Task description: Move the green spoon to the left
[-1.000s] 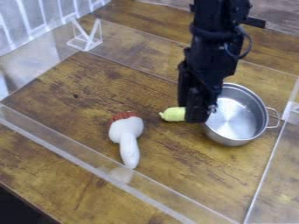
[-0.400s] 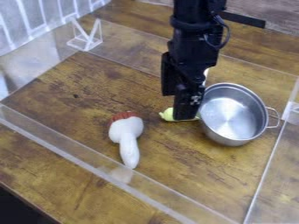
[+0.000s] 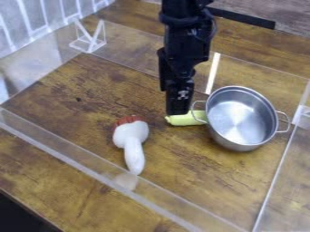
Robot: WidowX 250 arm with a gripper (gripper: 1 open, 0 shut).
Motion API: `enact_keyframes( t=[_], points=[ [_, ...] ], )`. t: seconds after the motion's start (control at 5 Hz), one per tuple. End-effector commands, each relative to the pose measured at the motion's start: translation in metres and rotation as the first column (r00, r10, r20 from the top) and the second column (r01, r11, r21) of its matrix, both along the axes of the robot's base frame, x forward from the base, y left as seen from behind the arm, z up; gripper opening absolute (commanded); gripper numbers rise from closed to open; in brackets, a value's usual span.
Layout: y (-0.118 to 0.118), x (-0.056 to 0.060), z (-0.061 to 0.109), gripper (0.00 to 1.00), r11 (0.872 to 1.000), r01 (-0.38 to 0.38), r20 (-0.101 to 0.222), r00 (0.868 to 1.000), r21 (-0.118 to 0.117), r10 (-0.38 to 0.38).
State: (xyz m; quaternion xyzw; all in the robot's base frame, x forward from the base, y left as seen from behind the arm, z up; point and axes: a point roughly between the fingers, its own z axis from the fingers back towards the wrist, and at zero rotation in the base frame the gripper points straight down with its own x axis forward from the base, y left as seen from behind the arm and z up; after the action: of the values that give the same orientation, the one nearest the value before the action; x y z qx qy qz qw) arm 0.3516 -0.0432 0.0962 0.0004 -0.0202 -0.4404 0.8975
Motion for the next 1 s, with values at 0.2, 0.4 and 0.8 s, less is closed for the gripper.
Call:
enact_keyframes(
  t=[0.2,0.4,0.8],
  points=[
    [0.024,0.016,-0.003,1.0,0.995,0.094,0.083,0.992,-0.043,-0.09],
    [0.016,0.018,-0.013,1.0,0.996,0.065,0.091,0.994,-0.058,-0.06],
    [0.004,0.025,-0.028,1.0,0.996,0.028,0.1,0.995,-0.088,-0.019]
  ],
)
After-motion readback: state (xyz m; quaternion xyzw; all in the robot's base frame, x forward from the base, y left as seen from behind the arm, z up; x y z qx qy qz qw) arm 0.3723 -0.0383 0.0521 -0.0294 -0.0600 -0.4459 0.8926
